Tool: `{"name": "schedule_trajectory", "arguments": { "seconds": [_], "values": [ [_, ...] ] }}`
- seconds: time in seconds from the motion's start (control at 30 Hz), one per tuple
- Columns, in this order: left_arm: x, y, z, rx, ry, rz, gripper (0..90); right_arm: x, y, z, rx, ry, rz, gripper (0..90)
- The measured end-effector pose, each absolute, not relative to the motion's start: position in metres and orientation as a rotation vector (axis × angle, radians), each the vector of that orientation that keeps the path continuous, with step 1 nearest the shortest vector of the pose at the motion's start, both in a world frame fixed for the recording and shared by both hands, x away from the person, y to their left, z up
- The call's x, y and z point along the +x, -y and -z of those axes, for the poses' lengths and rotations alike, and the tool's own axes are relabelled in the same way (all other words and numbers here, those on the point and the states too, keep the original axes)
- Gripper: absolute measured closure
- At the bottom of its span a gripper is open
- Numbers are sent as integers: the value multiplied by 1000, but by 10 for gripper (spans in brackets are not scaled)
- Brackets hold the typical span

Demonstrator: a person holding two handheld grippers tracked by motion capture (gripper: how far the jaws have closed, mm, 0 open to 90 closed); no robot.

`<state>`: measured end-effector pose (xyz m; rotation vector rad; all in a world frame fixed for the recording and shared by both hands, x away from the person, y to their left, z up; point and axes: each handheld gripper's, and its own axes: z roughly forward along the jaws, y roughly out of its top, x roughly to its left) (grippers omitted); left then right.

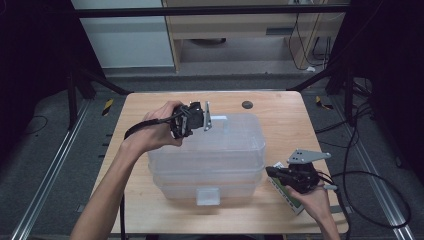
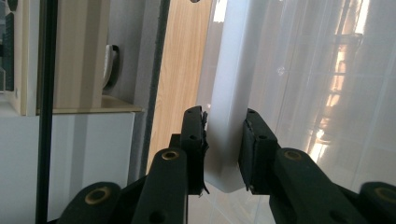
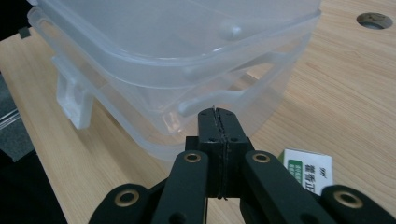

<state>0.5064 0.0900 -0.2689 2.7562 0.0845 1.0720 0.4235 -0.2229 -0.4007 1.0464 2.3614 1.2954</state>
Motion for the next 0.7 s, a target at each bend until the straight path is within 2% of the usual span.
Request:
{"name": "schedule_trajectory", "arguments": {
  "seconds": [0.7],
  "values": [
    [509, -91, 268, 2754, -104, -1057, 723, 421, 213, 395, 1000, -2351, -1366, 900]
  ]
}}
